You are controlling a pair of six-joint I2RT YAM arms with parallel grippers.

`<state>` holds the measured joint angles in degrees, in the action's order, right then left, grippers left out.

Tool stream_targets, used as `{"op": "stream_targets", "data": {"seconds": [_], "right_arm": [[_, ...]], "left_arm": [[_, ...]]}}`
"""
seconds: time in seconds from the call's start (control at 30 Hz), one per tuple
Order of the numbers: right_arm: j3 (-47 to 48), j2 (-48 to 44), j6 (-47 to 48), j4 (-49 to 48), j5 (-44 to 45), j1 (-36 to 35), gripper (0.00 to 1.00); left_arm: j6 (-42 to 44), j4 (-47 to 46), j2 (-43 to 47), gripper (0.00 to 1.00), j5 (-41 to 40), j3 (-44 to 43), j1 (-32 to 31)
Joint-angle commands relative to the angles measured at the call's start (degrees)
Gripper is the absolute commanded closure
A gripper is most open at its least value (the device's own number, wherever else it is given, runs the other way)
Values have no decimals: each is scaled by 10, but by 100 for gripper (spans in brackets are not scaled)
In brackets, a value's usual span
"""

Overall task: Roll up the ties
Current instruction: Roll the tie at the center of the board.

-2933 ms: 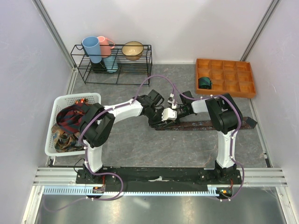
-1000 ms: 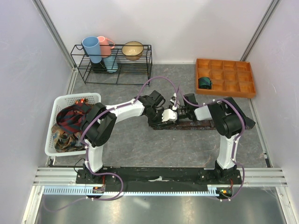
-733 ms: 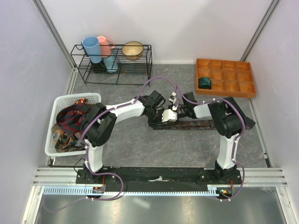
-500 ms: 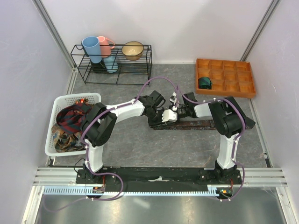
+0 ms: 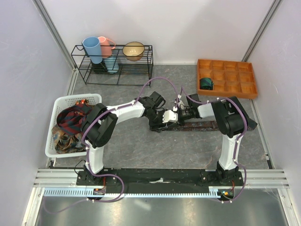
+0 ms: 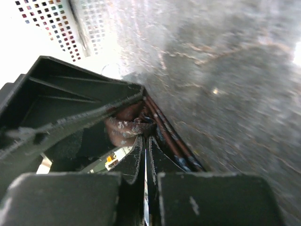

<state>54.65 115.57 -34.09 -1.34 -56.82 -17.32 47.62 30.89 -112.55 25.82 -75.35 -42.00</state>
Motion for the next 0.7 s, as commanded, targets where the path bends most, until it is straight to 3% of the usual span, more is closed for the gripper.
{"op": "stream_targets", "data": {"seconds": [0.0, 0.67], "right_arm": [[-2, 21, 53, 51, 95, 10, 100], [7, 23, 74, 69, 96, 11, 100]], "left_arm": [[-27, -47, 9, 37, 13, 13, 7], [-65, -47, -26, 45, 55, -33, -8]]}}
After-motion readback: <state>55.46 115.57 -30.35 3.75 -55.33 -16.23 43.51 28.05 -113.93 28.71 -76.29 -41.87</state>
